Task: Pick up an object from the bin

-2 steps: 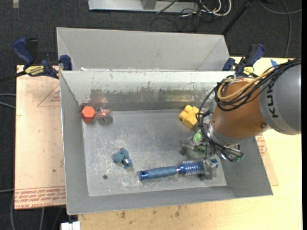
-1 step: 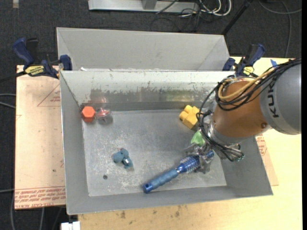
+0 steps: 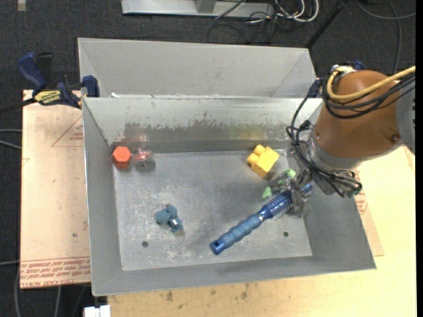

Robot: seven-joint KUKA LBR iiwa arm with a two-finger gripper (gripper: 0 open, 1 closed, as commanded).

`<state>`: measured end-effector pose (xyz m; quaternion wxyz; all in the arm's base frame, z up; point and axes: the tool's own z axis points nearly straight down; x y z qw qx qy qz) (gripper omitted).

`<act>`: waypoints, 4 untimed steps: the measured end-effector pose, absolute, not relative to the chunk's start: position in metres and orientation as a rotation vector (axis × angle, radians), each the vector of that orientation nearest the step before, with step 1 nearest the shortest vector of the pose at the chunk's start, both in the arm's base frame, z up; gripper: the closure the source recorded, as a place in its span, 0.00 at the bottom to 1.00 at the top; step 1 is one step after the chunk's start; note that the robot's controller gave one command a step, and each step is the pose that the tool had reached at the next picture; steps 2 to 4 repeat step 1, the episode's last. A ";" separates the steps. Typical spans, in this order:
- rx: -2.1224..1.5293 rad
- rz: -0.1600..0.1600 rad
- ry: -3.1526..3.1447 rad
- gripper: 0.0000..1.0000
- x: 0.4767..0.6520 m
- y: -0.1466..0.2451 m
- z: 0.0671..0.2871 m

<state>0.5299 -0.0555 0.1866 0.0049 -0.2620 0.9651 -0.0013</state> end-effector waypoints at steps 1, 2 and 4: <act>-1.286 -0.005 2.859 1.00 0.541 -0.084 0.251; -1.286 -0.005 2.859 1.00 0.541 -0.084 0.251; -1.286 -0.005 2.859 1.00 0.541 -0.084 0.251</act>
Offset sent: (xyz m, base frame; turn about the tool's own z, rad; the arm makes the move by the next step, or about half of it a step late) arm 0.0100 -0.0277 0.0634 -0.3201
